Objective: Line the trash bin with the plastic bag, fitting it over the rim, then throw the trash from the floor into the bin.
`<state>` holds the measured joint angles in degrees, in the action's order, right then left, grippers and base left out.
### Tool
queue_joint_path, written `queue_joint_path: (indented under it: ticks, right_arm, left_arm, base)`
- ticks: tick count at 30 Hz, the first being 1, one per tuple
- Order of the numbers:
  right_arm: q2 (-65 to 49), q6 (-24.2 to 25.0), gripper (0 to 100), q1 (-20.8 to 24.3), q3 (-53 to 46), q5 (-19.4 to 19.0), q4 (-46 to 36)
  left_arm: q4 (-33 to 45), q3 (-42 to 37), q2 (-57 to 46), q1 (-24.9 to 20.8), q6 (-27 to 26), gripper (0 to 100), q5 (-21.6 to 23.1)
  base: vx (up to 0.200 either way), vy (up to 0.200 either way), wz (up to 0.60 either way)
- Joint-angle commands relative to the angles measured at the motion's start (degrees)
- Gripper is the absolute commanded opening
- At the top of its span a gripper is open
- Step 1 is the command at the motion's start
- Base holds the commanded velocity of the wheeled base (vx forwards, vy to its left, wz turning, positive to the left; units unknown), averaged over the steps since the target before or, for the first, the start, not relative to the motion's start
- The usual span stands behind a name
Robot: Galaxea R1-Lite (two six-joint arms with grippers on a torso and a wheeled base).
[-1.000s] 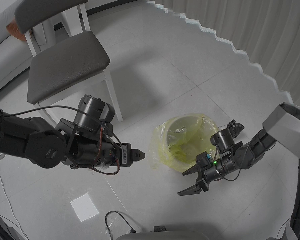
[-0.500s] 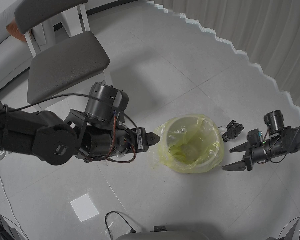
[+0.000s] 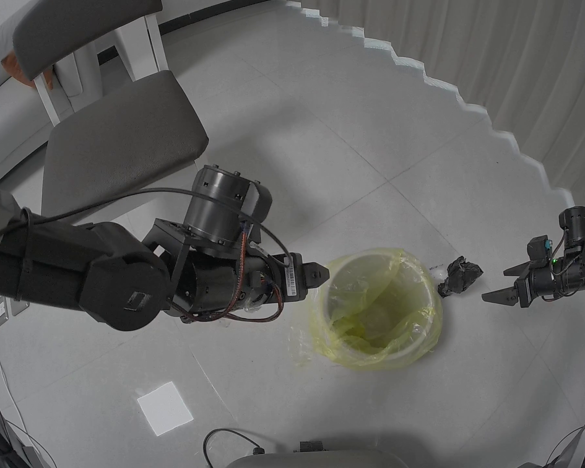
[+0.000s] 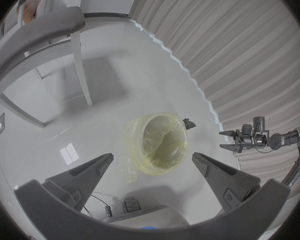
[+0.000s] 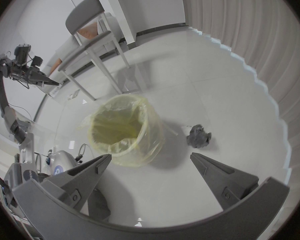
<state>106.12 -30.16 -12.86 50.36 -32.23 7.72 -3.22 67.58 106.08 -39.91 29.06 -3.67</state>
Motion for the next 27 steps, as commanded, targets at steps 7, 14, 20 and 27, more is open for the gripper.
queue_joint_path:
  ticks: [7, 14, 20, 27]
  right_arm:
    - [10.9, -5.0, 100, -1.5, 9.8, 7.9, -0.2]
    - [18.2, -5.0, 100, -1.2, 14.9, 10.5, -0.3]
    - [20.7, -3.7, 100, -0.9, 16.5, 10.9, -0.4]
    - [24.4, -2.8, 100, 0.5, 20.1, 11.1, -1.3]
  left_arm:
    - [0.5, -0.3, -1.7, -0.3, 0.2, 100, -1.4]
    - [0.5, -0.2, -1.8, -0.1, 1.3, 100, -6.6]
    - [0.2, -0.2, -2.9, -0.2, 2.6, 100, -6.0]
    - [1.1, -0.6, -5.4, -1.1, 2.3, 100, -6.0]
  base:
    - [0.0, 0.0, 0.0]
    - [0.0, 0.0, 0.0]
    - [0.133, 0.0, 0.0]
    - [0.171, 0.0, 0.0]
